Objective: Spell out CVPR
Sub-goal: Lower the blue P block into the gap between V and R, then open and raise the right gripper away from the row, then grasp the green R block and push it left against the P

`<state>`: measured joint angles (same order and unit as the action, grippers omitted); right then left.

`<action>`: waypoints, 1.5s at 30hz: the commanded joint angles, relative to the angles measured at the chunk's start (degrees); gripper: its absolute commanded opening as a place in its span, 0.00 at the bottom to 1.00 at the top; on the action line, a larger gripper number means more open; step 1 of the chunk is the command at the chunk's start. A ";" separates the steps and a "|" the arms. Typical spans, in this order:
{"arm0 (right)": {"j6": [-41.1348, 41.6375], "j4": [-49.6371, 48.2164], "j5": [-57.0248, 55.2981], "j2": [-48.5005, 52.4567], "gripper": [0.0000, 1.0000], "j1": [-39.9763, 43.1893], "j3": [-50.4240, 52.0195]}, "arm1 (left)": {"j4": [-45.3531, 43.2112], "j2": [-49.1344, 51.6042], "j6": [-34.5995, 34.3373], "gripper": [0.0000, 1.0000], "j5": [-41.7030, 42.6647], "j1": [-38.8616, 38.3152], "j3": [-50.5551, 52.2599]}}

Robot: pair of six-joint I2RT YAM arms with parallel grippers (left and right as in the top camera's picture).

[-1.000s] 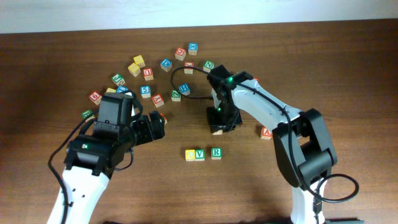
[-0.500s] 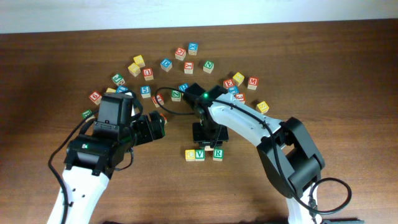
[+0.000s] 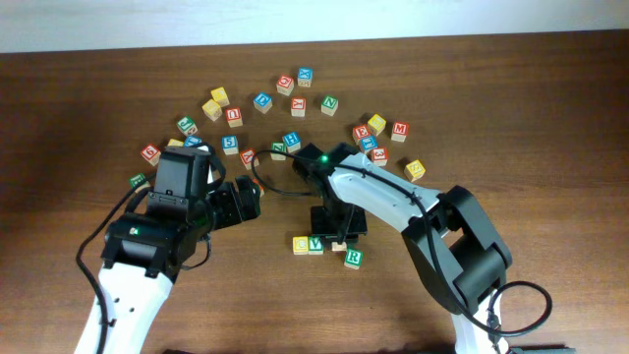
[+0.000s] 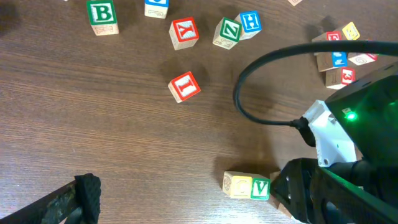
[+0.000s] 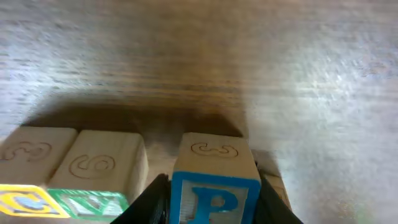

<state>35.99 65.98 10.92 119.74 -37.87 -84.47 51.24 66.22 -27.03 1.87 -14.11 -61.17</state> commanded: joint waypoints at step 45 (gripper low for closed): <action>12.57 -11.41 8.39 -35.36 0.04 2.71 30.95 | 0.04 -0.17 0.33 0.99 -0.39 0.13 -0.15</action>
<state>41.10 57.71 19.03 84.49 -33.61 -56.97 51.24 66.22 -27.00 1.87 -14.11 -61.17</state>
